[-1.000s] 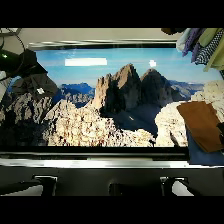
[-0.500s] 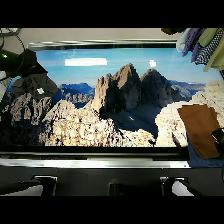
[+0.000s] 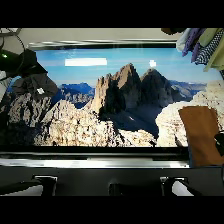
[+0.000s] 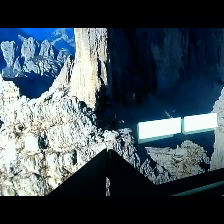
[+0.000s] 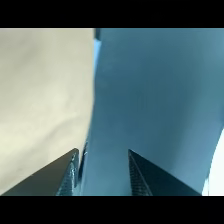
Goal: Fold the clothes and pants, and hang the long-sleeved shirts on hangers.
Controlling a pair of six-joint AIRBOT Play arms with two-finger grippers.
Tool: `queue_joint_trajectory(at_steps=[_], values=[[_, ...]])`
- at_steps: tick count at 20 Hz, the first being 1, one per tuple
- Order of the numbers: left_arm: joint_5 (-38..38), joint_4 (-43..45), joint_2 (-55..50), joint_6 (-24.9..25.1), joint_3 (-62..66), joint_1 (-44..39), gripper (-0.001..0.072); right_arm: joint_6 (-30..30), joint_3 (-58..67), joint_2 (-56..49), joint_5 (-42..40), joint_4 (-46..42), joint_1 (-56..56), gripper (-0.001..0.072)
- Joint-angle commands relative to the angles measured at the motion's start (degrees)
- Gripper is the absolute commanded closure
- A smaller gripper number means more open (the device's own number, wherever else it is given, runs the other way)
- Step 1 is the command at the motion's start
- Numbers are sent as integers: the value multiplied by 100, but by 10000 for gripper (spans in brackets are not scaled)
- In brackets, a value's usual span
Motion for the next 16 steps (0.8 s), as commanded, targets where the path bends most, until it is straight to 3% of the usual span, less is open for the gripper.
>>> queue_joint_trajectory(at_steps=[1, 4, 6, 8, 10, 12, 16], values=[[0, 4, -20, 0, -2, -2, 684, -380, 175, 101, -155, -138, 0, 344], [4, 7, -59, 11, -101, -2, 684, -1091, 848, 350, -1222, 890, 7, 541], [66, 13, -61, 369, -365, 0, 685, -2269, 1233, 549, -2459, 2461, 98, 650], [144, 13, -7, 533, -730, -2, 686, -3386, 1447, 671, -3047, 3550, 693, 655], [315, 72, 223, 750, -1318, -15, 686, -3950, 1464, 715, -2994, 3849, 1687, 665], [595, 461, 658, 990, -2041, -79, 686, -4059, 1458, 715, -2879, 3689, 2868, 681], [1126, 824, 1456, 990, -3147, -105, 686, -3978, 1458, 715, -2924, 3252, 4618, 681]])
